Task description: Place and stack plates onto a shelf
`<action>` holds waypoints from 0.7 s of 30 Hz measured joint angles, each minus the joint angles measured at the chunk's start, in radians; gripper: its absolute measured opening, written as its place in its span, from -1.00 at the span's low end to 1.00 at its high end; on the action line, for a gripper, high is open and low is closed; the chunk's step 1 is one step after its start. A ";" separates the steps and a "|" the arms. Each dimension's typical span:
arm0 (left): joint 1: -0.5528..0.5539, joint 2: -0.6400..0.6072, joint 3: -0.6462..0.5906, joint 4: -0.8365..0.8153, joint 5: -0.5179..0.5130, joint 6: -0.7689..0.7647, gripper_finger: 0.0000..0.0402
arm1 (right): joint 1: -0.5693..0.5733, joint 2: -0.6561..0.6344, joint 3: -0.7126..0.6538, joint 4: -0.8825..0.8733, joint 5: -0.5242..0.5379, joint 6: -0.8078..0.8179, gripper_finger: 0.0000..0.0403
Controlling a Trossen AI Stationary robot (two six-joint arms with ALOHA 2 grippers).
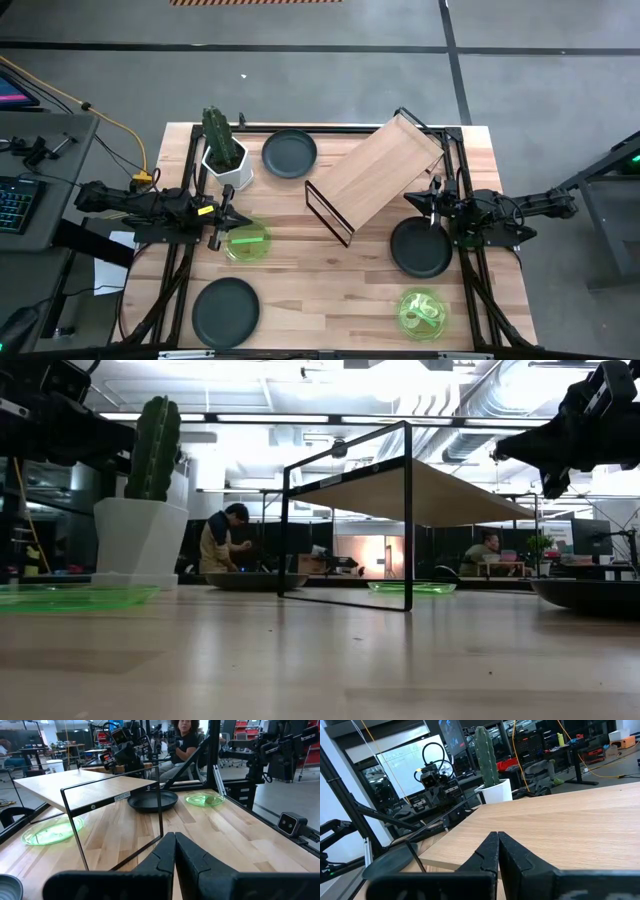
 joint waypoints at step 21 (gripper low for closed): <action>0.000 0.000 0.000 0.071 -0.006 0.000 -1.00 | 0.000 0.000 0.000 0.000 0.000 0.000 -1.00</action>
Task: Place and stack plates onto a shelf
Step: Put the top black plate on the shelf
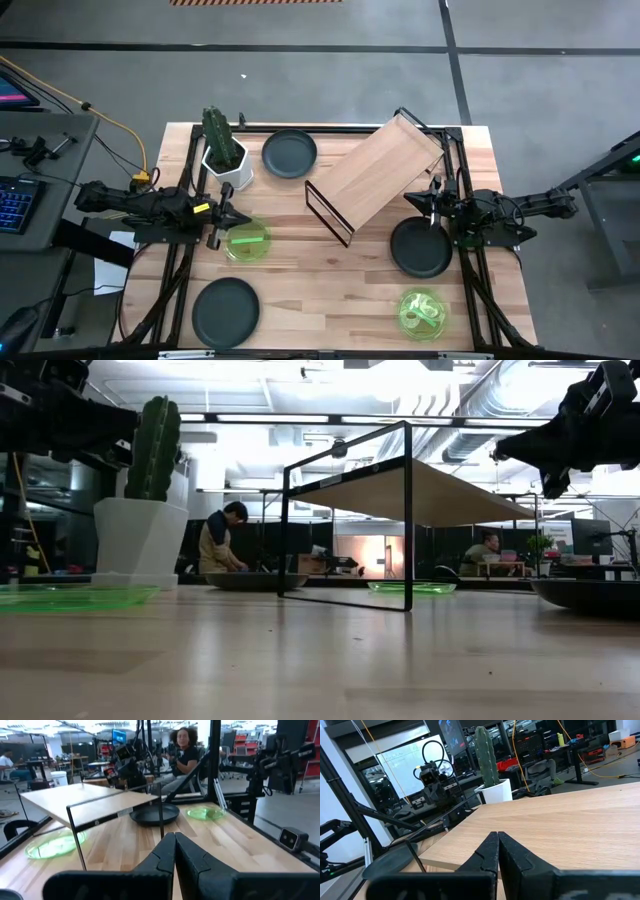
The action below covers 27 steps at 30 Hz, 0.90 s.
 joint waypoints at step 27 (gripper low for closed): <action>0.056 0.184 0.106 0.120 -0.143 -0.017 -0.74 | 0.000 0.000 0.000 0.000 0.000 0.000 -1.00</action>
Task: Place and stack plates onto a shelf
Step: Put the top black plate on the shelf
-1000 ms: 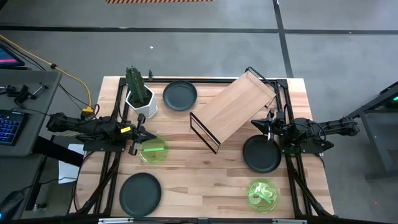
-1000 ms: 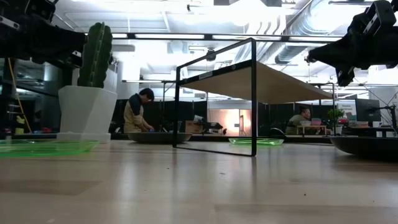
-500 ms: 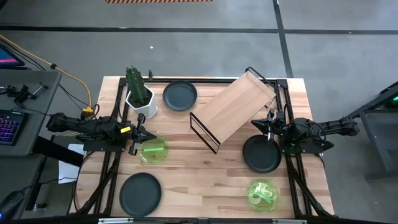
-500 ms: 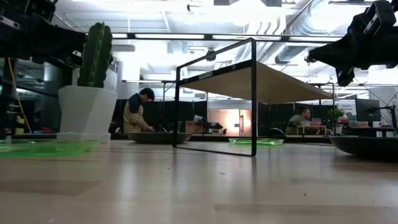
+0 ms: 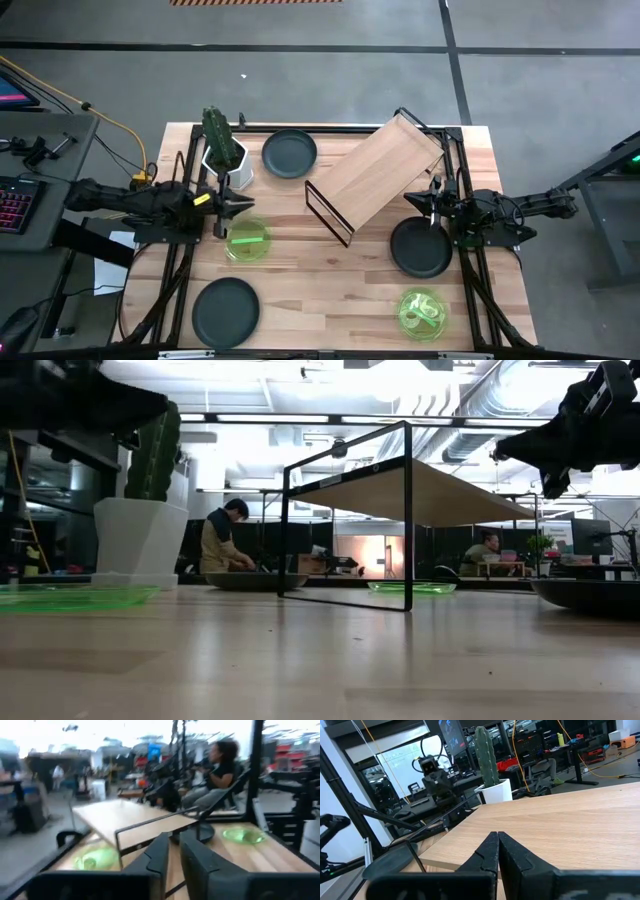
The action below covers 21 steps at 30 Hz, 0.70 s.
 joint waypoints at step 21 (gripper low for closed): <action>0.410 0.979 0.810 -0.696 0.095 -0.011 -0.12 | 0.000 0.000 0.000 0.000 0.000 0.000 -1.00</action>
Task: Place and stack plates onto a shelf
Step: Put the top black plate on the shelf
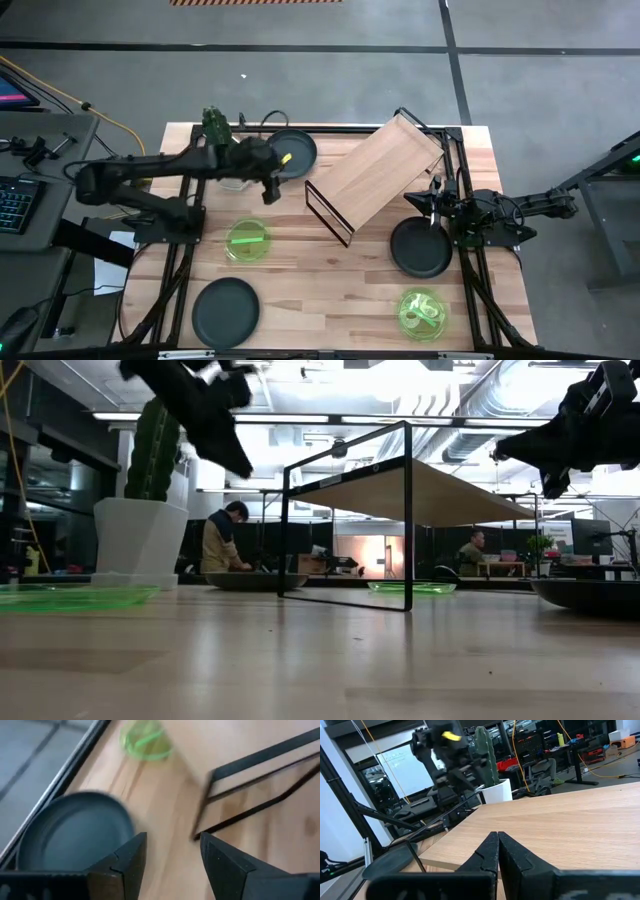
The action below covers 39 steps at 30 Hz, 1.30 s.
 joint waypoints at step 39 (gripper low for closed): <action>0.265 0.425 -0.014 0.229 0.152 0.438 -0.12 | 0.000 0.000 0.000 0.000 0.000 0.000 -1.00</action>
